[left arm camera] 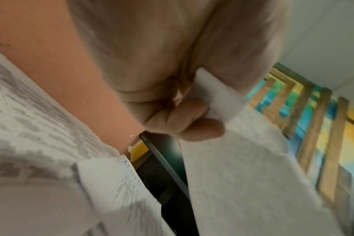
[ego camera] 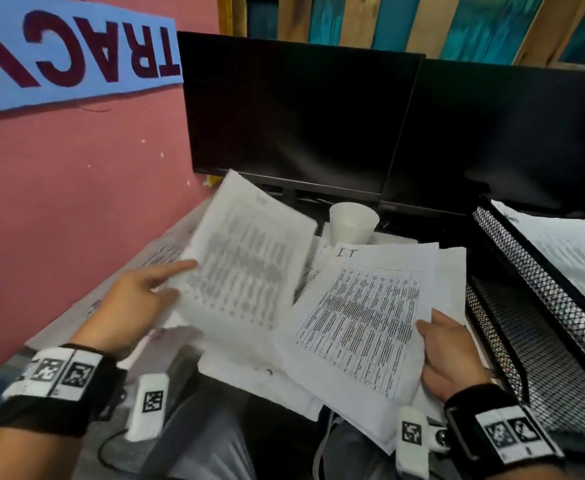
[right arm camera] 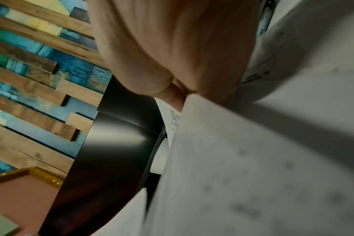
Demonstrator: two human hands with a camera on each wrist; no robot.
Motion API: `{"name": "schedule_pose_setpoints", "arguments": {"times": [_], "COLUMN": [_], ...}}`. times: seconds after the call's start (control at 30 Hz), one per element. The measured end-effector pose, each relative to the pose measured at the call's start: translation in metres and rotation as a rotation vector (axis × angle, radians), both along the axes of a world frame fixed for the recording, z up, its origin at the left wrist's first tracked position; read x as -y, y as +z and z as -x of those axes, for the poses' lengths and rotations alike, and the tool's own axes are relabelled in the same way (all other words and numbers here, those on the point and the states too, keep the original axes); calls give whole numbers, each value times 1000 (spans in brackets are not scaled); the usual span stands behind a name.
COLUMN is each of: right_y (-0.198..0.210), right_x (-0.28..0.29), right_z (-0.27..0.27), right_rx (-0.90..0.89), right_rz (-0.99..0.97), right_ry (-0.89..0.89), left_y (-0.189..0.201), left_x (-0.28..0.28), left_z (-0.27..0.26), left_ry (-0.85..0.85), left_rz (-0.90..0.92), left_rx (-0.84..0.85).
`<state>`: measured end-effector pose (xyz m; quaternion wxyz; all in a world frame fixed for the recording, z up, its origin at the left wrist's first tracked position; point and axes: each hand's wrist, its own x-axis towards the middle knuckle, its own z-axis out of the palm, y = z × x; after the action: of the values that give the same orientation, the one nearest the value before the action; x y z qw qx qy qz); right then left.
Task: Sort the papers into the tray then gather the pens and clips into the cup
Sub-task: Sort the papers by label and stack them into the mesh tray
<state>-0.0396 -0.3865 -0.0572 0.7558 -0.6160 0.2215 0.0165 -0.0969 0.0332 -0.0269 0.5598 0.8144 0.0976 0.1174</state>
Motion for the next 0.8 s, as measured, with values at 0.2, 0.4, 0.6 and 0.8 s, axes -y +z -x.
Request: {"name": "schedule_pose_setpoints", "arguments": {"times": [0.2, 0.4, 0.6, 0.8], "right_y": [3, -1, -6, -4], "right_x": [-8, -19, -12, -6], "right_z": [-2, -3, -5, -3], "right_rx": [11, 28, 8, -5], "right_rz": [-60, -29, 100, 92], "right_ry": [64, 124, 112, 85], "left_y": [8, -19, -8, 33], "left_x": [-16, 38, 77, 55], "left_z": [-9, -18, -26, -31], "left_ry": [7, -87, -34, 1], "left_rz": [454, 292, 456, 519], "left_rx": [89, 0, -9, 50]}}
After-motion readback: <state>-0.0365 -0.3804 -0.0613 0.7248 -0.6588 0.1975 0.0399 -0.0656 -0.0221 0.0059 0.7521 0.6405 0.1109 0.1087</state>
